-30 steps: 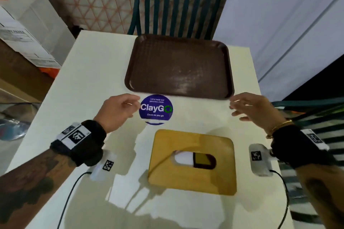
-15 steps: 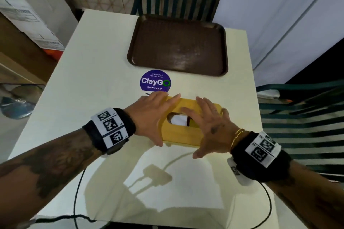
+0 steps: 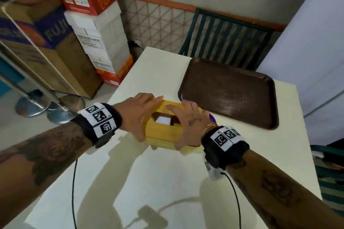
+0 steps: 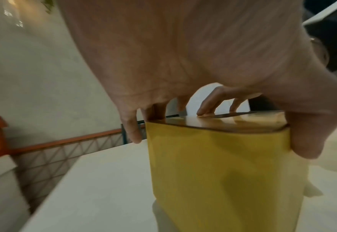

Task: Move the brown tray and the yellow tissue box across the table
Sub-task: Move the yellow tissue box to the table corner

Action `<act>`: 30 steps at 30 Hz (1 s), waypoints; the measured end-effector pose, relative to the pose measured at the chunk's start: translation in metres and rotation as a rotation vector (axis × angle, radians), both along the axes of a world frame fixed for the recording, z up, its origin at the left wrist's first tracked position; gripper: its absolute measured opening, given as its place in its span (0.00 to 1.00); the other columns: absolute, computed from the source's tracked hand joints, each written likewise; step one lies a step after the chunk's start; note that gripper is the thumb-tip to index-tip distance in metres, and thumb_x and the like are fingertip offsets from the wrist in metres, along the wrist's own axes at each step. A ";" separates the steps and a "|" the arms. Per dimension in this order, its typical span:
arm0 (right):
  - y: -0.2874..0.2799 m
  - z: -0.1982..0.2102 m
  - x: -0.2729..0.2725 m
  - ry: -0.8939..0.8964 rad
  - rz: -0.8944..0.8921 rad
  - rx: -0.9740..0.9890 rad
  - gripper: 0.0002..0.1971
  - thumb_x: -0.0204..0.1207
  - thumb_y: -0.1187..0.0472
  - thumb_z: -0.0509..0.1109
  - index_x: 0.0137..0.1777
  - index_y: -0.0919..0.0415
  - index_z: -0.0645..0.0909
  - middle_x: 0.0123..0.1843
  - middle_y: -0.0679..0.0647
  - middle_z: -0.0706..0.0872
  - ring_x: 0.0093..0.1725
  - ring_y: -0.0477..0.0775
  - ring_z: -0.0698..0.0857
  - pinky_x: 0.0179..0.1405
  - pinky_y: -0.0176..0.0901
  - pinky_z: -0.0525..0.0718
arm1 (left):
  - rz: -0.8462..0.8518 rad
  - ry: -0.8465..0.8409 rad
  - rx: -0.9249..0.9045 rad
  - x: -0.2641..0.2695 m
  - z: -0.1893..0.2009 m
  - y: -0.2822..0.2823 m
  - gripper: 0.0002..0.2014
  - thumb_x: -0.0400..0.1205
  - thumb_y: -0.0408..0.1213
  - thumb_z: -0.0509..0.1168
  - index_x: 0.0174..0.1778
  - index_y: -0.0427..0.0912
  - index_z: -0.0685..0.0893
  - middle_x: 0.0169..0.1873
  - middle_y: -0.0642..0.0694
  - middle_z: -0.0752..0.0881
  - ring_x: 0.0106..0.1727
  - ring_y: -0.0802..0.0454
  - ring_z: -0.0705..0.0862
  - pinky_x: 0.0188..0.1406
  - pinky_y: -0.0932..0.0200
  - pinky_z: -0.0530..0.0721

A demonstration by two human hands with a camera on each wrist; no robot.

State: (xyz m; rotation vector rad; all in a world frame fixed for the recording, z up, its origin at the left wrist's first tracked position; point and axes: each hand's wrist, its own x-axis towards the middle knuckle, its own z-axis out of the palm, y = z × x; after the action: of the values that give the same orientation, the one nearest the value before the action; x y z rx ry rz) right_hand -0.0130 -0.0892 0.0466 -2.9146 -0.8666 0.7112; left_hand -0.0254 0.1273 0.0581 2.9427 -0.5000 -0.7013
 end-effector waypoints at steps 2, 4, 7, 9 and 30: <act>0.032 0.000 0.019 0.016 0.019 -0.011 0.64 0.53 0.36 0.81 0.83 0.37 0.42 0.85 0.59 0.52 0.85 0.68 0.52 0.73 0.79 0.65 | 0.018 -0.002 0.039 0.014 0.003 0.028 0.70 0.51 0.57 0.80 0.84 0.56 0.41 0.78 0.45 0.61 0.79 0.43 0.61 0.73 0.44 0.76; 0.057 -0.001 0.034 0.035 0.035 -0.023 0.64 0.54 0.37 0.81 0.84 0.37 0.41 0.86 0.59 0.51 0.85 0.68 0.51 0.73 0.79 0.64 | 0.037 0.015 0.065 0.024 0.003 0.049 0.70 0.51 0.56 0.80 0.84 0.56 0.41 0.79 0.44 0.60 0.79 0.43 0.62 0.72 0.47 0.75; 0.079 -0.008 0.046 0.026 0.051 -0.024 0.64 0.52 0.37 0.81 0.83 0.36 0.42 0.84 0.58 0.53 0.84 0.67 0.53 0.72 0.78 0.66 | 0.056 0.034 0.071 0.034 -0.002 0.070 0.70 0.51 0.56 0.79 0.84 0.56 0.41 0.79 0.45 0.60 0.79 0.43 0.62 0.72 0.44 0.75; 0.089 -0.013 0.050 0.018 0.057 -0.038 0.63 0.51 0.36 0.80 0.83 0.36 0.42 0.84 0.57 0.52 0.84 0.66 0.52 0.72 0.78 0.65 | 0.063 0.033 0.064 0.038 -0.008 0.080 0.70 0.51 0.57 0.79 0.84 0.55 0.41 0.79 0.45 0.60 0.79 0.43 0.62 0.72 0.42 0.75; 0.152 -0.037 0.142 -0.377 -0.131 0.068 0.26 0.81 0.54 0.64 0.79 0.46 0.67 0.72 0.51 0.79 0.74 0.61 0.71 0.58 0.60 0.77 | 1.028 0.051 -0.640 0.049 -0.109 0.171 0.11 0.84 0.36 0.63 0.57 0.47 0.89 0.62 0.45 0.88 0.67 0.43 0.84 0.67 0.56 0.77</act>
State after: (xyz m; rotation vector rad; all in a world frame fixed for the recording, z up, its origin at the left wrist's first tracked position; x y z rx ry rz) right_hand 0.1294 0.0623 0.0100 -3.0548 -0.6920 0.1209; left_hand 0.0235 0.2978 -0.0513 2.1173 0.6517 -0.3572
